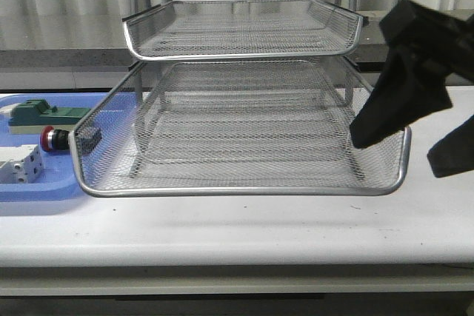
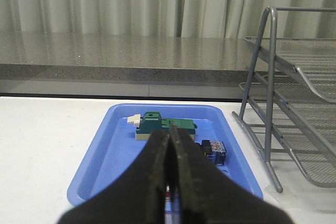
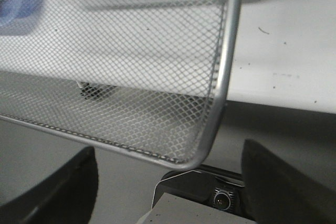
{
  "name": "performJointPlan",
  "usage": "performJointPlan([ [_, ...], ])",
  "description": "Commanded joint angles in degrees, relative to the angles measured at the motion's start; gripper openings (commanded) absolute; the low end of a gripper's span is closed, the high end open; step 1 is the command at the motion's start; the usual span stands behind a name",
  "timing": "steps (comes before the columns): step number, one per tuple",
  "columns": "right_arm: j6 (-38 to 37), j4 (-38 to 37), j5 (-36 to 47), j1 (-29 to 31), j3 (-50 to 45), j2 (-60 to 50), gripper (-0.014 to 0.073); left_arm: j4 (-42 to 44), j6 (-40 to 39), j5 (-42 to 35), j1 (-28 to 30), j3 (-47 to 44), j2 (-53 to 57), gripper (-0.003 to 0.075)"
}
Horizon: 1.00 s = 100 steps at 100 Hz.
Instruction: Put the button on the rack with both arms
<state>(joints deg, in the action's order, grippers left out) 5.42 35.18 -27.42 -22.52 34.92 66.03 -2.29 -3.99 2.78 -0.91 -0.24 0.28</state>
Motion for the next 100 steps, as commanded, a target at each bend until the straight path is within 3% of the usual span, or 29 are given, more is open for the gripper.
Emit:
performJointPlan([
  [1,0.4,-1.0,-1.2,0.9,1.1,-4.4,0.0578,-0.6,-0.5,-4.6,-0.1,-2.0,1.7,-0.002],
  [14,-3.9,-7.7,-6.7,3.6,1.3,-8.1,0.0578,-0.6,-0.5,-4.6,-0.1,-2.0,1.7,-0.002],
  [47,-17.8,-35.9,-16.8,7.6,6.6,-19.0,0.0578,-0.6,-0.5,-4.6,-0.1,-2.0,1.7,-0.002],
  [100,-18.0,-45.6,-18.0,7.6,7.7,-36.2,0.0549,-0.6,-0.5,-4.6,-0.1,-2.0,1.7,-0.002],
])
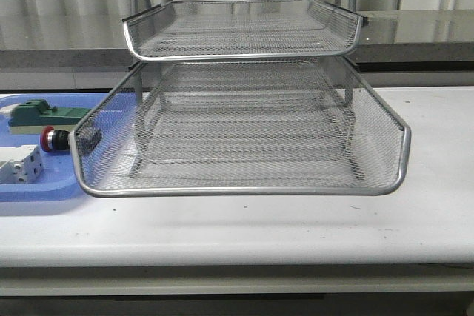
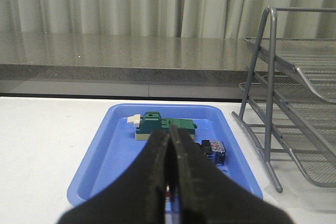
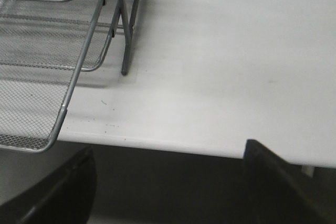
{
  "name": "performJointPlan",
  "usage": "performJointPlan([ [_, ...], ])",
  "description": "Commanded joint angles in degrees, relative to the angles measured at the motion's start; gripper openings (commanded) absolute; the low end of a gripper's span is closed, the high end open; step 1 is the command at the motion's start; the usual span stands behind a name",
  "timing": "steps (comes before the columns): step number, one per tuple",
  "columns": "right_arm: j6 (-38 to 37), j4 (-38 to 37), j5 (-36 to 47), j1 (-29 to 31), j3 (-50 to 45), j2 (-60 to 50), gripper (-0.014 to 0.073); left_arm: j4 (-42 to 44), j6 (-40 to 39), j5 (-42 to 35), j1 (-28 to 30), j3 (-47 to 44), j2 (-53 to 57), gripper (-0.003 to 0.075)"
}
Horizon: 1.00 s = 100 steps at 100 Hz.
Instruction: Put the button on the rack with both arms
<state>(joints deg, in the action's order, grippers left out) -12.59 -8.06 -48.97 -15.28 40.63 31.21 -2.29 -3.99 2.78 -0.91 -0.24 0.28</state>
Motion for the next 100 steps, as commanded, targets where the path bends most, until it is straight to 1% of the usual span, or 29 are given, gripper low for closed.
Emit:
performJointPlan([
  [1,0.0,-2.7,3.6,0.3,2.0,-1.6,0.0538,-0.6,-0.5,-4.6,-0.1,-2.0,1.7,-0.002],
  [2,0.0,-2.7,3.6,0.3,2.0,-1.7,0.0538,-0.6,-0.5,-4.6,-0.1,-2.0,1.7,-0.002],
  [3,0.0,-3.0,3.6,0.3,2.0,-1.9,0.0516,-0.6,-0.5,-4.6,-0.1,-2.0,1.7,-0.002],
  [6,0.0,-3.4,3.6,0.3,2.0,-2.3,0.0491,-0.6,-0.5,-4.6,-0.1,-2.0,1.7,-0.002],
  [12,0.0,-4.9,3.6,0.3,2.0,-2.6,0.0394,-0.6,-0.5,-4.6,-0.1,-2.0,1.7,-0.002],
  [22,0.0,-5.4,3.6,0.3,2.0,-2.8,0.0202,-0.6,-0.5,-4.6,-0.1,-2.0,1.7,-0.002],
  [24,0.0,-5.4,3.6,0.3,2.0,-2.8,0.019,-0.6,-0.5,-4.6,-0.1,-2.0,1.7,-0.002],
  [25,0.0,-5.4,3.6,0.3,2.0,-2.8,0.011,-0.6,-0.5,-4.6,-0.1,-2.0,1.7,-0.002],
  [34,0.0,-5.4,3.8,0.3,2.0,-2.8,0.0048,-0.6,-0.5,-4.6,-0.1,-2.0,1.7,-0.002],
  [53,0.0,-5.3,4.1,0.3,2.0,-2.8,-0.0111,-0.6,-0.5,-4.6,-0.1,-2.0,1.7,-0.002],
  [100,0.0,-5.1,2.9,0.3,2.0,-2.8,-0.0108,-0.6,-0.5,-4.6,-0.1,-2.0,1.7,-0.002],
])
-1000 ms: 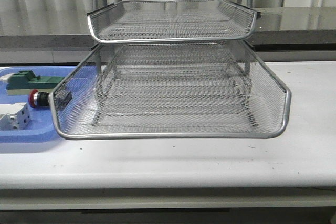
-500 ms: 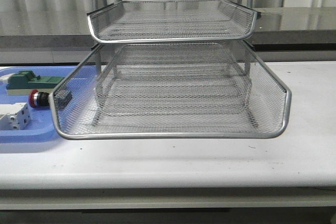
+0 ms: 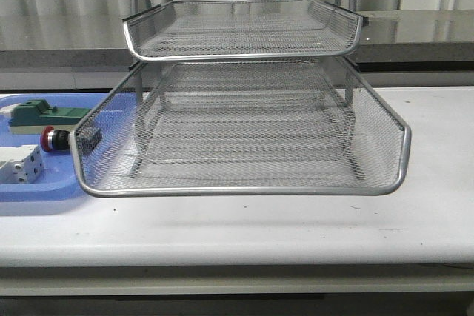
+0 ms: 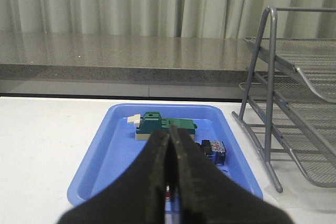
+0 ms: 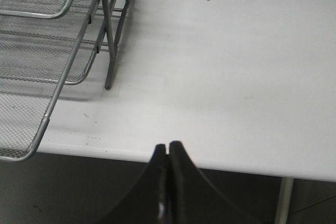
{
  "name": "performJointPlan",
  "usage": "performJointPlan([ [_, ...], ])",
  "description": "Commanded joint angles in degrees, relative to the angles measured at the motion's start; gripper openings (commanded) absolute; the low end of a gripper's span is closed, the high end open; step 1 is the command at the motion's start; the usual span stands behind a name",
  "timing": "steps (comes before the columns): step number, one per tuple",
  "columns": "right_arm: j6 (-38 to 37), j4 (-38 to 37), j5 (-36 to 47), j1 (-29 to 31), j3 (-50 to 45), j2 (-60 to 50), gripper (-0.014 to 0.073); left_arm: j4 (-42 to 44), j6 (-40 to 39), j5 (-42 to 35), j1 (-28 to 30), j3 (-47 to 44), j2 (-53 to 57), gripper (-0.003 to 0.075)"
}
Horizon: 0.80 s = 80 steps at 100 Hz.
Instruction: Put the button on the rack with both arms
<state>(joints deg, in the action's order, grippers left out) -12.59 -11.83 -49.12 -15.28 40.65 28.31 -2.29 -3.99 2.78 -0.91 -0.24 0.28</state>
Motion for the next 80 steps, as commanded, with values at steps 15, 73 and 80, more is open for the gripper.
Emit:
performJointPlan([
  [15,0.0,-1.4,3.1,0.3,2.0,0.1,-0.0108,-0.6,-0.5,-4.6,-0.1,-2.0,1.7,-0.002],
  [73,0.0,-1.4,3.1,0.3,2.0,0.1,-0.0108,-0.6,-0.5,-6.1,-0.1,-1.9,1.7,-0.002],
  [80,0.0,-1.4,3.1,0.3,2.0,0.1,-0.0108,-0.6,-0.5,-6.8,-0.1,-1.5,1.7,-0.002],
])
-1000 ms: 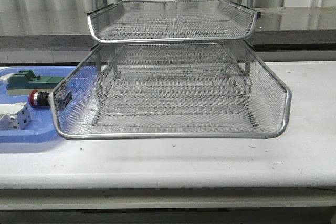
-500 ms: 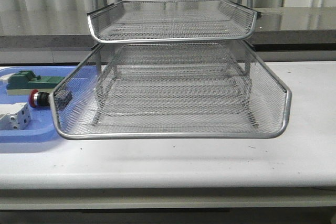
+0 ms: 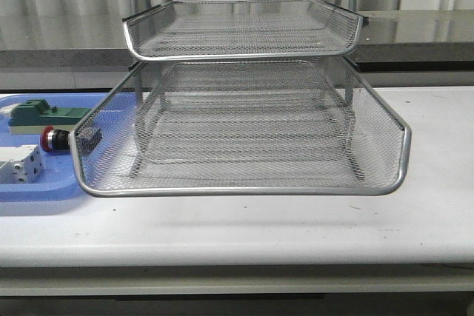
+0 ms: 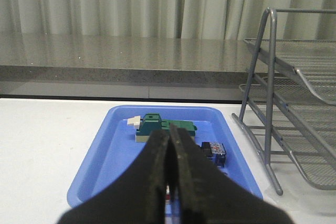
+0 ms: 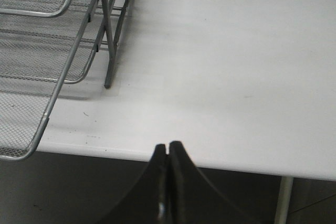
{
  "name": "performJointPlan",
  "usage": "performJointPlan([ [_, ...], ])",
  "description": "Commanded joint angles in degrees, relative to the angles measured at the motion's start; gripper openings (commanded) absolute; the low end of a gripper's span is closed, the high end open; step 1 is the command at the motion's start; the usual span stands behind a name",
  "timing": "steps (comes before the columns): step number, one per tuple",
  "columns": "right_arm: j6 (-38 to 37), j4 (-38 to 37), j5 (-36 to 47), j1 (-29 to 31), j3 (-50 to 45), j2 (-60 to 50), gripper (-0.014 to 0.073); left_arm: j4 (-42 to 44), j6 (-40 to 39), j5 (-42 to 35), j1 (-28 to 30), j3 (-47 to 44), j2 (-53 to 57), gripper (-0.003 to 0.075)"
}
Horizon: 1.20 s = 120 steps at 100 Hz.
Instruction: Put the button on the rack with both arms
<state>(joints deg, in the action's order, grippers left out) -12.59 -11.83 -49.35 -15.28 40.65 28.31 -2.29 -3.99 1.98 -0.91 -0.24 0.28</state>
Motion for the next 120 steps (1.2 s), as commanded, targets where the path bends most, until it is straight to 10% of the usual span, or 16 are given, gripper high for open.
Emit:
performJointPlan([
  [1,0.0,-1.4,3.3,0.3,2.0,0.1,-0.0108,-0.6,-0.5,-6.0,-0.1,-1.4,1.7,-0.002],
  [39,0.0,-1.4,3.4,0.3,2.0,0.1,-0.0108,-5.1,-0.5,3.6,-0.1,15.4,-9.4,-0.002],
  [88,0.0,-1.4,3.4,0.3,2.0,0.1,-0.0108,-4.2,1.0,31.8,-0.1,52.0,-53.2,-0.002],
  [120,0.0,-1.4,3.4,0.3,2.0,0.1,-0.0108,-4.1,12.1,35.7,-0.1,68.0,-75.8,-0.002],
])
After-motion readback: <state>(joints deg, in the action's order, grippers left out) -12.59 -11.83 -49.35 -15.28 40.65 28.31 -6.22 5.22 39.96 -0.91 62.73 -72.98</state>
